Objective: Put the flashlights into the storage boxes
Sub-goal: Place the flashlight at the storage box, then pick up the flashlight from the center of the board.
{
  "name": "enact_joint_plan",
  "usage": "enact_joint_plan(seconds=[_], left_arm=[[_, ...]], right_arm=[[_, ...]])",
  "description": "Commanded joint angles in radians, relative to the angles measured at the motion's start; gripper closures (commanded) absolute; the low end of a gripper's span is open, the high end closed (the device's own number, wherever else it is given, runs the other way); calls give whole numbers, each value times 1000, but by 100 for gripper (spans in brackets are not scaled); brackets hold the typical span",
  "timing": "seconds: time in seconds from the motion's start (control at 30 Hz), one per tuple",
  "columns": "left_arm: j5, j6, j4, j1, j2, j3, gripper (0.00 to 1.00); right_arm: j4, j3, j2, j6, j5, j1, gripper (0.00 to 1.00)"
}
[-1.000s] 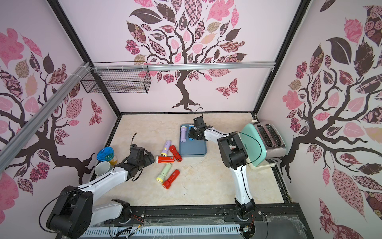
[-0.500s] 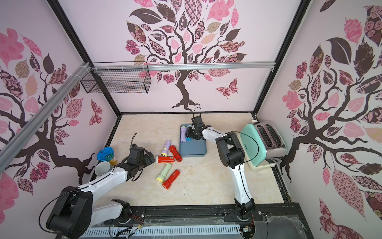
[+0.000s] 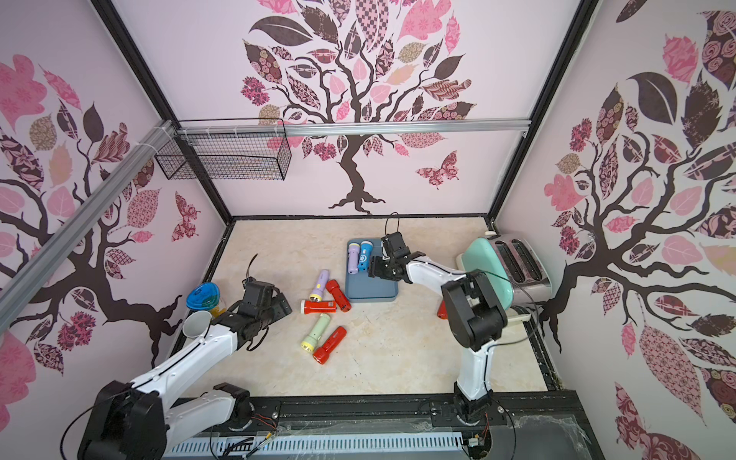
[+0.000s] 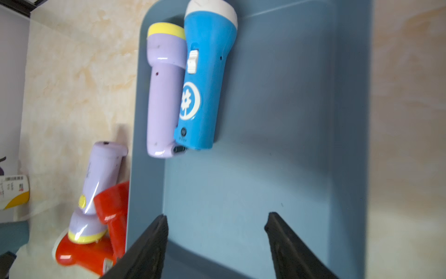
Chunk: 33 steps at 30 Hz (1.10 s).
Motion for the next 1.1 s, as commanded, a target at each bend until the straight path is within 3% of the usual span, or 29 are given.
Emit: enact_joint_plan(seconds=[0.0, 0.1, 0.23, 0.37, 0.5, 1.07], left_arm=[[76, 4, -59, -97, -114, 9, 18], [94, 29, -102, -215, -167, 23, 26], [116, 52, -163, -303, -134, 46, 36], [121, 66, -186, -334, -52, 42, 39], [135, 75, -163, -336, 10, 43, 39], [194, 90, -113, -338, 281, 124, 39]], right_arm=[[9, -131, -172, -83, 49, 5, 31], [55, -304, -310, -105, 126, 5, 30], [173, -499, -483, -60, 242, 4, 28], [309, -698, -629, -50, 339, 5, 26], [401, -793, -750, -24, 387, 3, 22], [492, -870, -745, 10, 539, 4, 20]])
